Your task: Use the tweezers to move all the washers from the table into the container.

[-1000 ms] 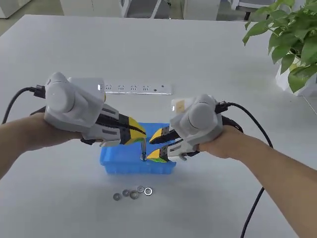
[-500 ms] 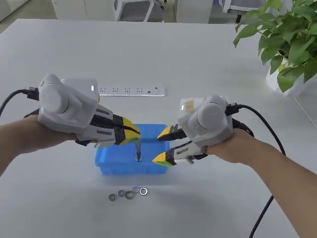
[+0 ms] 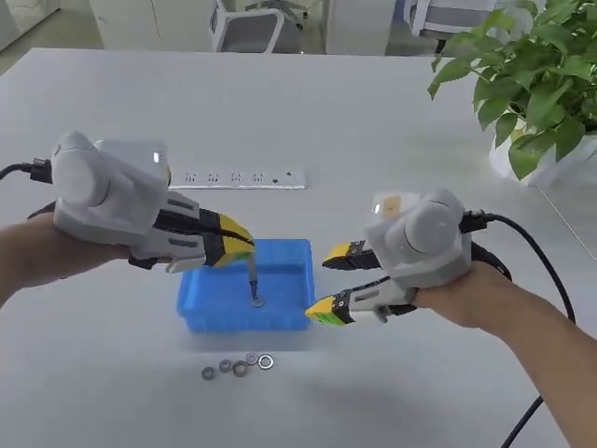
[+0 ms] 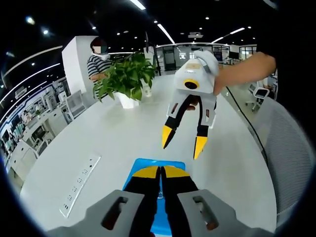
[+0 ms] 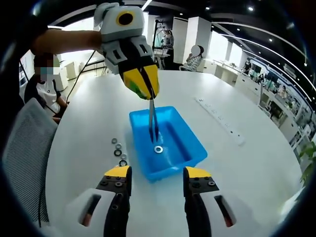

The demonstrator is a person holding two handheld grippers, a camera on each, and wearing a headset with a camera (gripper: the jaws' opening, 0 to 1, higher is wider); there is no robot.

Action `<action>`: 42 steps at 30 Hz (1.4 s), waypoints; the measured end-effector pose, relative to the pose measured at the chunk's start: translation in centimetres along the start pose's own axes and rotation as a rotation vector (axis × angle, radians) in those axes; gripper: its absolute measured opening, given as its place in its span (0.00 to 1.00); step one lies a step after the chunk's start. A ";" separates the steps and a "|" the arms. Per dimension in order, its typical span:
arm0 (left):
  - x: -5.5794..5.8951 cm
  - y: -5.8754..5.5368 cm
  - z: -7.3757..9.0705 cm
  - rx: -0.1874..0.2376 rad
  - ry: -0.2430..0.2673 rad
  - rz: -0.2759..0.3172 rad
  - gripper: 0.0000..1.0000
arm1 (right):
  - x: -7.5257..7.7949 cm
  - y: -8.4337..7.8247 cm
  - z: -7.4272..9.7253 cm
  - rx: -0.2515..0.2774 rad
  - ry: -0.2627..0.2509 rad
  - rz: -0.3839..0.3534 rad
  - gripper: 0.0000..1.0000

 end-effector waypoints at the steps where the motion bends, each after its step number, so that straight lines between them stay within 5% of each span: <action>1: 0.1 0.2 0.1 0.000 0.002 -0.005 0.05 | -0.1 0.0 0.1 0.002 -0.005 -0.004 0.45; 26: 2.3 2.7 3.2 -0.004 0.004 -0.035 0.05 | -3.2 0.4 2.0 0.039 -0.065 -0.051 0.59; 42: 4.8 2.2 4.8 -0.014 -0.017 -0.018 0.05 | -4.5 0.3 2.4 0.062 -0.103 -0.086 0.76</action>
Point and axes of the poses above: the centre of the closed fingertips' face, and the gripper's own axes: z roughly backward along the fingers, x roughly to its right, y roughly out of its top, the point moved 6 cm from there along z, roughly backward along the fingers, and after that the axes turned 15 degrees about x, right-handed, at the moved point
